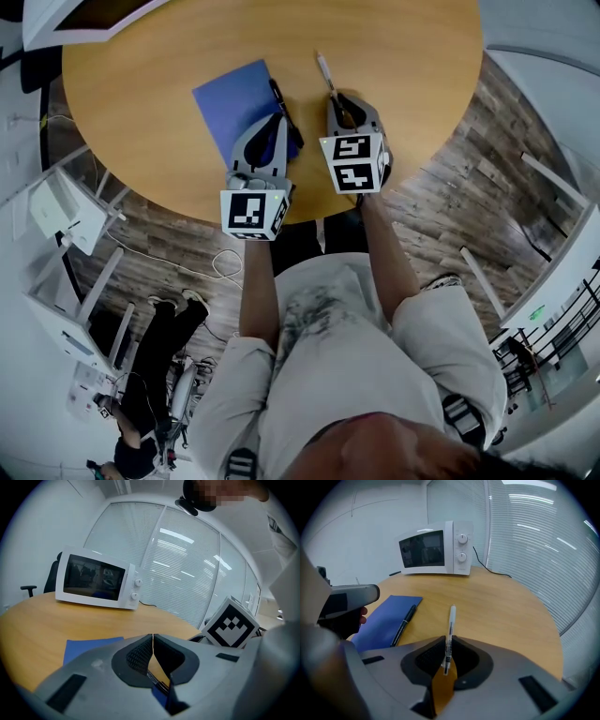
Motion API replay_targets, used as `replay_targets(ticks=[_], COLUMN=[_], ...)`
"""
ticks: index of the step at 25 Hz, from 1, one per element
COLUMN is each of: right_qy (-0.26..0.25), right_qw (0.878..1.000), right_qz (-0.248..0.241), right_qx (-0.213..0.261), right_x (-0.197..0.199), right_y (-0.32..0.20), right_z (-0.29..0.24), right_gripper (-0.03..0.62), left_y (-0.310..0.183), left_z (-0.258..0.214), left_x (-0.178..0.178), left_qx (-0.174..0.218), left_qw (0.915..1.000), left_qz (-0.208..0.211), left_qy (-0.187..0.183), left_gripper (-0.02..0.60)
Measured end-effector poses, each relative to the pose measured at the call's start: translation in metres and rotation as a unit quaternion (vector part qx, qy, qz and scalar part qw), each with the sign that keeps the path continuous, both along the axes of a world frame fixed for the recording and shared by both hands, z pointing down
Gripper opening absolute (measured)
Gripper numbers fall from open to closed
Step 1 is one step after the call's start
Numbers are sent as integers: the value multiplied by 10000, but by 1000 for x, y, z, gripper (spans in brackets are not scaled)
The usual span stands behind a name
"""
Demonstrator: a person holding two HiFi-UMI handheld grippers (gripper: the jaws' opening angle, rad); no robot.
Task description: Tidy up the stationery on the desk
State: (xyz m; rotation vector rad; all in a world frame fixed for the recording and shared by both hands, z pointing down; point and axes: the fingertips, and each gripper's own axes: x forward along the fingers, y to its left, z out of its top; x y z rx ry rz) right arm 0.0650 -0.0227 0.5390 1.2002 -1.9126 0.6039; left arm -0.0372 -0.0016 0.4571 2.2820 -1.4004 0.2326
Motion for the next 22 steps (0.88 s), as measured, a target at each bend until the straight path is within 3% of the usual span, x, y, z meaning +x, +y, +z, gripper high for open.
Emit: replay_targets(ticks=[22], right_qy=[-327], right_qw=[9989], right_qz=[-334], right_qx=[-75], right_x=[-48], right_y=[41], right_z=[-2], right_gripper=[97], left_y=[33], left_z=[5], left_x=[-25], left_qx=[-96], left_qw=[9995], left_qz=[-284], left_qy=[-37], left_gripper=[12])
